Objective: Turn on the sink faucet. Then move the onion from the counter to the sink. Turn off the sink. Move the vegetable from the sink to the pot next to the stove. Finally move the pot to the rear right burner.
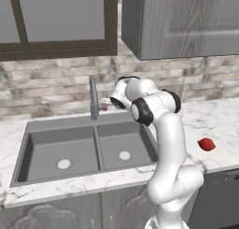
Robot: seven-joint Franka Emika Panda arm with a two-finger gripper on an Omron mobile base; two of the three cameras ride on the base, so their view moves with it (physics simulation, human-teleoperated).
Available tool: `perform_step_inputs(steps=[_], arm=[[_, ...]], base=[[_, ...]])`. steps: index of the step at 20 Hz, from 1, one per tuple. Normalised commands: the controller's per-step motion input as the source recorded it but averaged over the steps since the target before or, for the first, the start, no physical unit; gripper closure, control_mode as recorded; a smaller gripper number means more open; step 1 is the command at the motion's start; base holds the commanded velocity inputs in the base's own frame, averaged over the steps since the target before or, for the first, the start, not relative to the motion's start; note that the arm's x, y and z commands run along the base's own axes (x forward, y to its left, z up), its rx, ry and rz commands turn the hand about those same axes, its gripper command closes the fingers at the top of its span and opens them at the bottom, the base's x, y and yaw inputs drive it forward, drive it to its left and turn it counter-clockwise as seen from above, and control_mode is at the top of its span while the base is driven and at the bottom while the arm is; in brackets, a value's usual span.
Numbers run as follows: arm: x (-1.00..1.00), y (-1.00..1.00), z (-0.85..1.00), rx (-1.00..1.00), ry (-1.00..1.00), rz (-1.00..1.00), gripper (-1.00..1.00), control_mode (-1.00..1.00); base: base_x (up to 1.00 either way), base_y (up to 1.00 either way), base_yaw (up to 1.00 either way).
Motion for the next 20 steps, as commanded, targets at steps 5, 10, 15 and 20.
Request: perform_step_inputs(steps=[5, 10, 15, 20], arm=[[-0.03, -0.68, -0.53, 0.10, 0.05, -0.03, 1.00, -1.00], [-0.07, -0.65, -0.48, 0.10, 0.06, -0.03, 1.00, -1.00], [-0.06, -0.54, -0.44, 0.09, 0.05, -0.03, 1.00, -1.00], [-0.13, -0.13, -0.13, 0.06, 0.01, 0.00, -1.00, -1.00]], base=[[0.00, 0.00, 0.00], [0.00, 0.00, 0.00], [0.00, 0.00, 0.00], [0.00, 0.00, 0.00]])
